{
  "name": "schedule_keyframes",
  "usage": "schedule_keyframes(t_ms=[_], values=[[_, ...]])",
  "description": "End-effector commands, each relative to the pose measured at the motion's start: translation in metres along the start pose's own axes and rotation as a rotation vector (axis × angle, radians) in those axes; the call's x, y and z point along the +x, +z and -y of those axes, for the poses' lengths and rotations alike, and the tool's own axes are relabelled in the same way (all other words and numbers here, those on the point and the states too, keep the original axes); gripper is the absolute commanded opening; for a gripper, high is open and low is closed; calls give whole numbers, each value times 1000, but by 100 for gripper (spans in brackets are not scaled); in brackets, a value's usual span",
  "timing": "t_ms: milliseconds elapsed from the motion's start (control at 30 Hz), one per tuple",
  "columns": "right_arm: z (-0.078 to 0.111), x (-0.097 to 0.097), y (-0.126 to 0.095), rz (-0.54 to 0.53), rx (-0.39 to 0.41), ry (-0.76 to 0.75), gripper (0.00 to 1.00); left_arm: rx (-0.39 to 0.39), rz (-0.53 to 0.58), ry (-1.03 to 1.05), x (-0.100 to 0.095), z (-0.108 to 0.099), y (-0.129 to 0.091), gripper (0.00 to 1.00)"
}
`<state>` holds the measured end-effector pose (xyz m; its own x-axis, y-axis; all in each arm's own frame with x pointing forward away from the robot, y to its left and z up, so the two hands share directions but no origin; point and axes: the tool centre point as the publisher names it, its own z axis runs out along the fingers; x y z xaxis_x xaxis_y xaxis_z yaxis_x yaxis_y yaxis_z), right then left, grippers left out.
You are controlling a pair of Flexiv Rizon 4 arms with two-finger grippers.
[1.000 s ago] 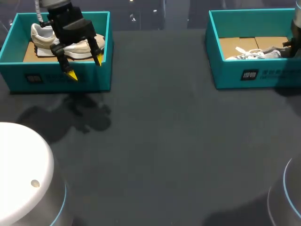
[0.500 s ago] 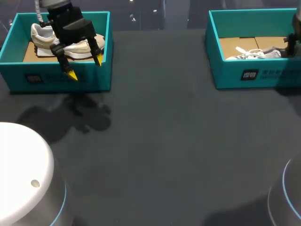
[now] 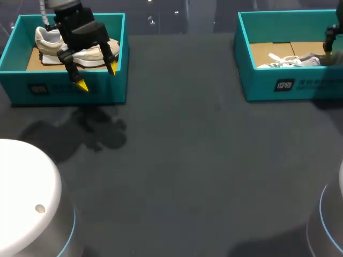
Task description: Take the shoe out of the shoebox, open the shoe tongue, remove and reinsert the insole, then place the shoe into the shoebox
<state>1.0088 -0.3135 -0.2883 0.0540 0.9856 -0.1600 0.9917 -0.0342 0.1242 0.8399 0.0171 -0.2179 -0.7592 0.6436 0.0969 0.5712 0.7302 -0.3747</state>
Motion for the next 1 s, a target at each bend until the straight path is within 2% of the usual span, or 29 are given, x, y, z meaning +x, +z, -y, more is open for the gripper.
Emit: schedule_keyframes(t_ms=[33, 400, 633, 1000], values=[[16, 4, -28, -2, -13, -3, 100, -2, 2, 1, 1, 0, 0, 100], [46, 19, -72, -59, -29, -23, 100, -2, 2, 1, 1, 0, 0, 100], [56, 24, -85, -66, -10, -32, 100, -2, 2, 1, 1, 0, 0, 100], [60, 31, -95, -63, 3, -47, 100, -2, 2, 1, 1, 0, 0, 100]])
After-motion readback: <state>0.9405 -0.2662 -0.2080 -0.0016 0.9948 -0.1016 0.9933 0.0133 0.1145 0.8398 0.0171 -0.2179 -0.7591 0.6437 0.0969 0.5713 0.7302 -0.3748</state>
